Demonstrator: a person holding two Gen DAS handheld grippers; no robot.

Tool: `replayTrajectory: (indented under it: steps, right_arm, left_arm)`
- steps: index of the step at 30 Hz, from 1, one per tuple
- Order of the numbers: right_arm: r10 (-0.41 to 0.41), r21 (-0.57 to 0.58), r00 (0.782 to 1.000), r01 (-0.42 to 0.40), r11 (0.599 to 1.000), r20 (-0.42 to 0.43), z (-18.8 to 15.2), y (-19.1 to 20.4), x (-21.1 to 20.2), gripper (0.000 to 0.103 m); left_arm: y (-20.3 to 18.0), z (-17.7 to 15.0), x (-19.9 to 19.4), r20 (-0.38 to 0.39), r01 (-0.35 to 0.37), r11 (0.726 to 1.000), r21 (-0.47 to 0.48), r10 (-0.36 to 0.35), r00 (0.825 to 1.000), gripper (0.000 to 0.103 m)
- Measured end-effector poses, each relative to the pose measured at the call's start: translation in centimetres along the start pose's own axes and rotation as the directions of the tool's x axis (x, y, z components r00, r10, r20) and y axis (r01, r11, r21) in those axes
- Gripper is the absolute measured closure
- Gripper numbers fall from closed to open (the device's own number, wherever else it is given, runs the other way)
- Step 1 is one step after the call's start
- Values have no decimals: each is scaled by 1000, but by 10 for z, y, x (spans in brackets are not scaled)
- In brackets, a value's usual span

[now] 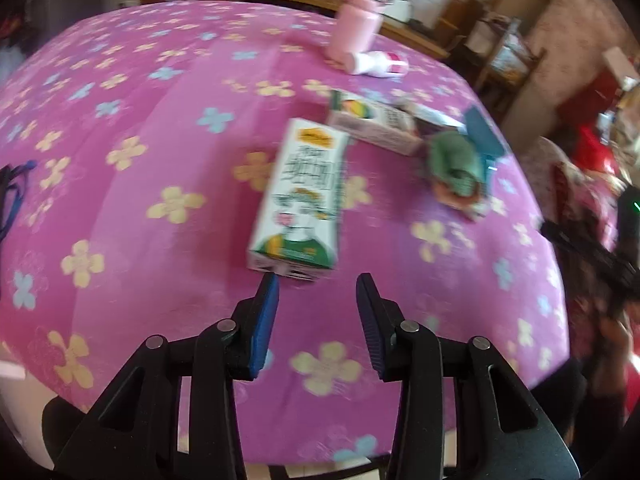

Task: Collect trash
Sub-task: 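Move both open tools back over the trash on the table, then grasp the white milk carton with the left tool while the right tool grasps the blue snack packet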

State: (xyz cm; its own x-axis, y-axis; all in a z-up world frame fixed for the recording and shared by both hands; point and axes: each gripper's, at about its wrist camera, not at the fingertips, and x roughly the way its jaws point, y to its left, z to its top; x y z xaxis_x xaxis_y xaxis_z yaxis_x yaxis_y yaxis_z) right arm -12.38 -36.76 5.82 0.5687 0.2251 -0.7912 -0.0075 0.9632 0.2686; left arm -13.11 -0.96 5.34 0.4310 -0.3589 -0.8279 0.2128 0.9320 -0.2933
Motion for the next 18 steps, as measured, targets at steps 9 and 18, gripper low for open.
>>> replayTrajectory:
  steps: [9,18]
  right_arm:
    - [-11,-89,999,8,996,-32,43,19,50,26]
    - [-56,-248,998,52,967,-11,68,32,82,26]
  left_arm:
    - [-10,34,12,41,-74,993,95,70,997,38]
    - [-16,54,58,-4,-149,976,157,152,988,38]
